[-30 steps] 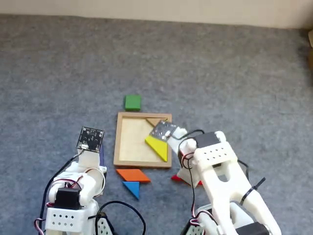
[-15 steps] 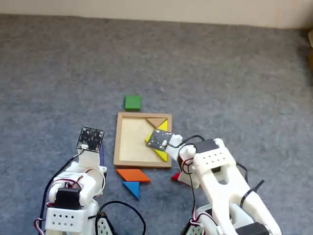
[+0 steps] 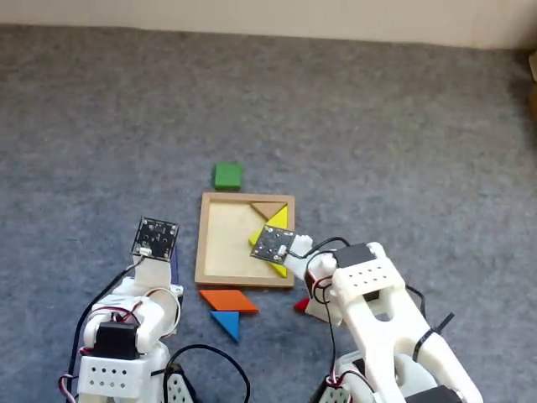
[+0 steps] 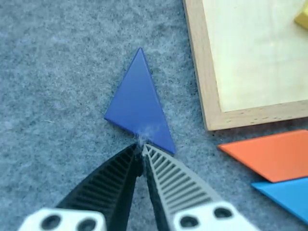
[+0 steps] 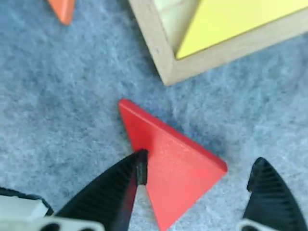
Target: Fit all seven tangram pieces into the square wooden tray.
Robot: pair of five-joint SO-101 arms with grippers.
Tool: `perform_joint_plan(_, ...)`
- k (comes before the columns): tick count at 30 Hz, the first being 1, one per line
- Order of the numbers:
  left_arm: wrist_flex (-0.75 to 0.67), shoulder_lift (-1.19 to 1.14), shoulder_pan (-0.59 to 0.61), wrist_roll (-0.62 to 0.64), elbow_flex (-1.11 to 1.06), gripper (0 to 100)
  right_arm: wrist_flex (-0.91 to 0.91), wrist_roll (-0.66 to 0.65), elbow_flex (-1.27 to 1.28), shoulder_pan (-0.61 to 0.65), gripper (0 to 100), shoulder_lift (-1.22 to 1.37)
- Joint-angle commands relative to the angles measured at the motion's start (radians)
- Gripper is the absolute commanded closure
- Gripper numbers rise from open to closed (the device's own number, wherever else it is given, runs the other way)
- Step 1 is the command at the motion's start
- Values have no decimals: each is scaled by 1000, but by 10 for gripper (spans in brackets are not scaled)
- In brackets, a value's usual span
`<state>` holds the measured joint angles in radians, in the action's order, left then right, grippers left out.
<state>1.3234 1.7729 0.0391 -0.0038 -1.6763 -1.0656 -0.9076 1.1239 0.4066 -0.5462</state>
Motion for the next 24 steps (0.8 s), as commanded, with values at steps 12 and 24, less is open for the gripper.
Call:
perform_joint_plan(12, 3, 41, -7, -5, -21, 995, -4, -11, 50, 7, 680, 8)
perform_joint_plan(24, 3, 41, -7, -5, -21, 995, -44, -11, 71, 12, 681, 7)
